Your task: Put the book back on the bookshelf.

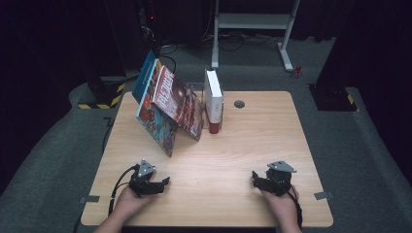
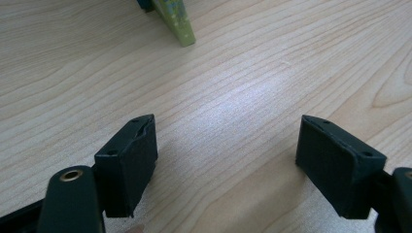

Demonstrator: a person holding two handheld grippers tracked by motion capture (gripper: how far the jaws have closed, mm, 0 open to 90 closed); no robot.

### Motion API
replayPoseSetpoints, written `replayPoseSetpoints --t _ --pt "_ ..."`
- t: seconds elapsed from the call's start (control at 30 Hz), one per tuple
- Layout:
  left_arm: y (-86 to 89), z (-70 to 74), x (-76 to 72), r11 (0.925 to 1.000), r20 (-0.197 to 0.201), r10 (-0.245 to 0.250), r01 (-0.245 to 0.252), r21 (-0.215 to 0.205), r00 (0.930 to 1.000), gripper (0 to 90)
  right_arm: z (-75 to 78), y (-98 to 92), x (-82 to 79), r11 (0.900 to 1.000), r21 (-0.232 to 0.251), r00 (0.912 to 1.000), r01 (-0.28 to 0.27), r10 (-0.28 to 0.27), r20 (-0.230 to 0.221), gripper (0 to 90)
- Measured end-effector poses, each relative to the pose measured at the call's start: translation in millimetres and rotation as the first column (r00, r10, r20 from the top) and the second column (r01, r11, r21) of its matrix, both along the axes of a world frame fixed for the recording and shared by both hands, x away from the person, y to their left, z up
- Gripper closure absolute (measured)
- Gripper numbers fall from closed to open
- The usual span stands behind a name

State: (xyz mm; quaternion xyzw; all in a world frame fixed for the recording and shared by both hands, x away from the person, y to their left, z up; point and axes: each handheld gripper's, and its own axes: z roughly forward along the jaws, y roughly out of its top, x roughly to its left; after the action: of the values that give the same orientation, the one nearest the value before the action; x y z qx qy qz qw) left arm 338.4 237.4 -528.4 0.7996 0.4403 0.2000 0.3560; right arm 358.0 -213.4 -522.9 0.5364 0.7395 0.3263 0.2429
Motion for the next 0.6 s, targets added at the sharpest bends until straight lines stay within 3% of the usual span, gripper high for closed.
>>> replayPoseSetpoints --t 0.1,0.6 --pt "0.0 -0.1 -0.3 1.0000 0.001 0.002 -0.002 0.000 1.0000 23.1 -1.7 -2.4 0.1 1.000 -0.017 0.9988 0.003 -0.004 -0.048 13.5" --pt "0.2 0.0 -0.5 1.0000 0.000 0.002 -0.002 0.000 1.0000 23.1 -1.8 3.0 2.5 0.999 -0.026 0.9987 -0.022 0.021 -0.047 13.3"
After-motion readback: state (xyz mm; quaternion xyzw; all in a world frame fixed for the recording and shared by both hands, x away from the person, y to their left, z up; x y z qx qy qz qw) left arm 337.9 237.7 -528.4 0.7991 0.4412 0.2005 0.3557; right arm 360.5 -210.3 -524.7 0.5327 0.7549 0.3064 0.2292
